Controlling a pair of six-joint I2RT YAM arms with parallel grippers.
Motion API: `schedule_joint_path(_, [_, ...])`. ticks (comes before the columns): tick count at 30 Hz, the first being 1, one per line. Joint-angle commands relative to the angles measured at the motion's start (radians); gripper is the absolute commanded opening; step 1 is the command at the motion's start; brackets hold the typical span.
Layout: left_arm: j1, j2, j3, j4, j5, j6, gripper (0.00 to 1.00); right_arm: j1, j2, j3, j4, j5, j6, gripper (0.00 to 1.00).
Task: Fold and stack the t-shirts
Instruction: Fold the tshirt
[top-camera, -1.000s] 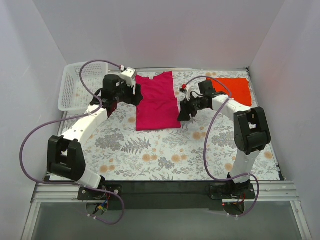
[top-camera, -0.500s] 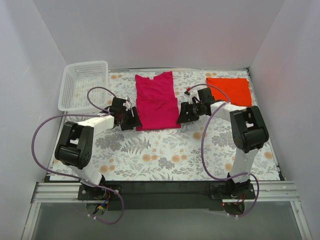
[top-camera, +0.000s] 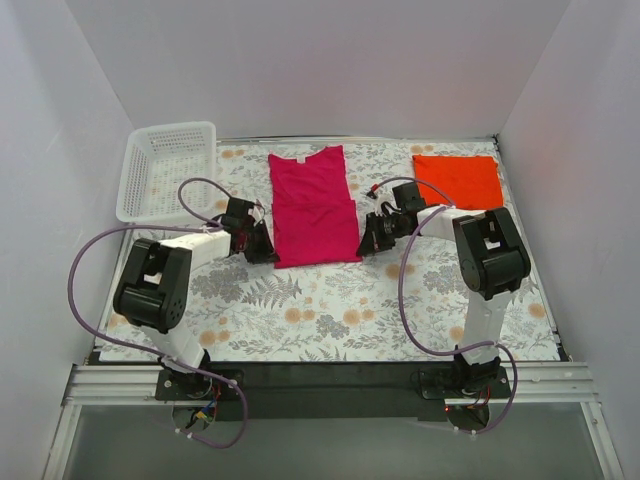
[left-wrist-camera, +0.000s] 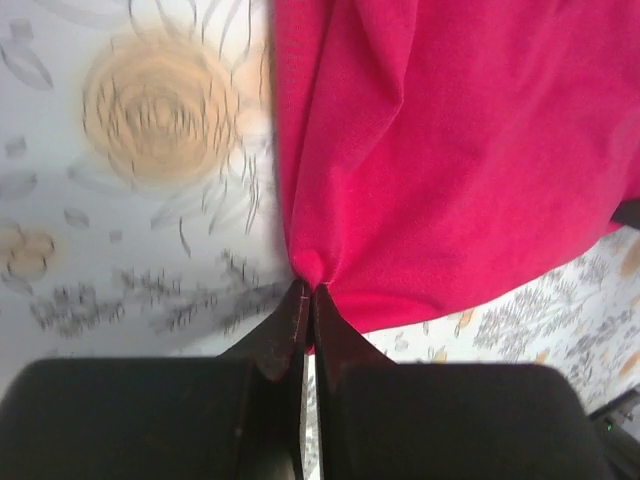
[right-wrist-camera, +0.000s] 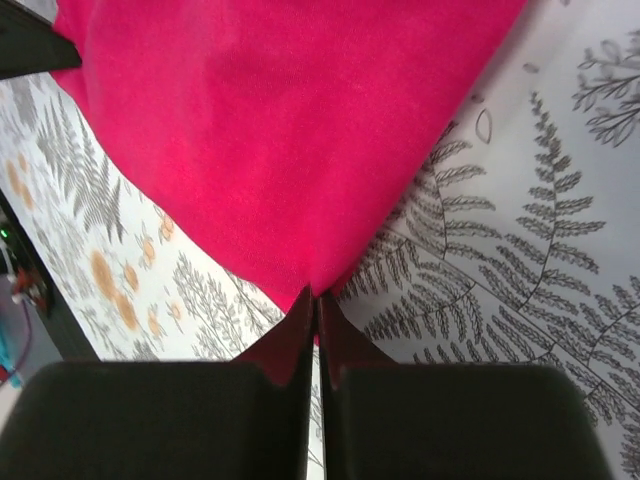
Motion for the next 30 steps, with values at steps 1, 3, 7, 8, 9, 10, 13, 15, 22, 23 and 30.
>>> schedule_joint_path(1, [-0.02, -0.092, -0.057, -0.118, 0.06, 0.002, 0.0, -0.009, -0.037, -0.015, -0.121, -0.016, -0.106, 0.02])
schedule_joint_path(3, [-0.041, -0.13, -0.091, -0.143, 0.085, -0.009, 0.0, -0.025, -0.081, -0.022, -0.229, 0.0, -0.21, 0.01])
schedule_joint_path(7, [-0.103, -0.233, -0.18, -0.19, 0.154, -0.092, 0.0, -0.049, -0.156, -0.054, -0.422, 0.063, -0.382, 0.01])
schedule_joint_path(8, [-0.118, -0.284, -0.202, -0.197, 0.165, -0.107, 0.0, -0.049, -0.189, -0.085, -0.451, 0.074, -0.411, 0.01])
schedule_joint_path(9, [-0.146, -0.308, -0.225, -0.2, 0.168, -0.13, 0.0, -0.051, -0.207, -0.108, -0.48, 0.082, -0.449, 0.01])
schedule_joint_path(10, [-0.161, -0.339, -0.27, -0.198, 0.173, -0.174, 0.0, -0.051, -0.226, -0.129, -0.488, 0.095, -0.466, 0.01])
schedule_joint_path(13, [-0.186, -0.46, -0.315, -0.201, 0.173, -0.235, 0.06, -0.049, -0.284, -0.189, -0.502, 0.114, -0.509, 0.16])
schedule_joint_path(15, [-0.19, -0.555, -0.328, -0.21, 0.154, -0.276, 0.26, -0.056, -0.313, -0.174, -0.516, 0.109, -0.529, 0.28])
schedule_joint_path(22, [-0.19, -0.792, -0.254, -0.256, 0.099, -0.186, 0.75, -0.056, -0.423, -0.025, -0.556, 0.087, -0.841, 0.68])
schedule_joint_path(23, [-0.189, -0.795, -0.243, -0.259, 0.111, -0.151, 0.75, -0.056, -0.451, -0.025, -0.598, 0.035, -1.028, 0.71])
schedule_joint_path(30, [-0.232, -0.87, -0.188, -0.122, 0.311, 0.216, 0.82, 0.039, -0.549, -0.191, -0.702, -0.194, -1.71, 0.78])
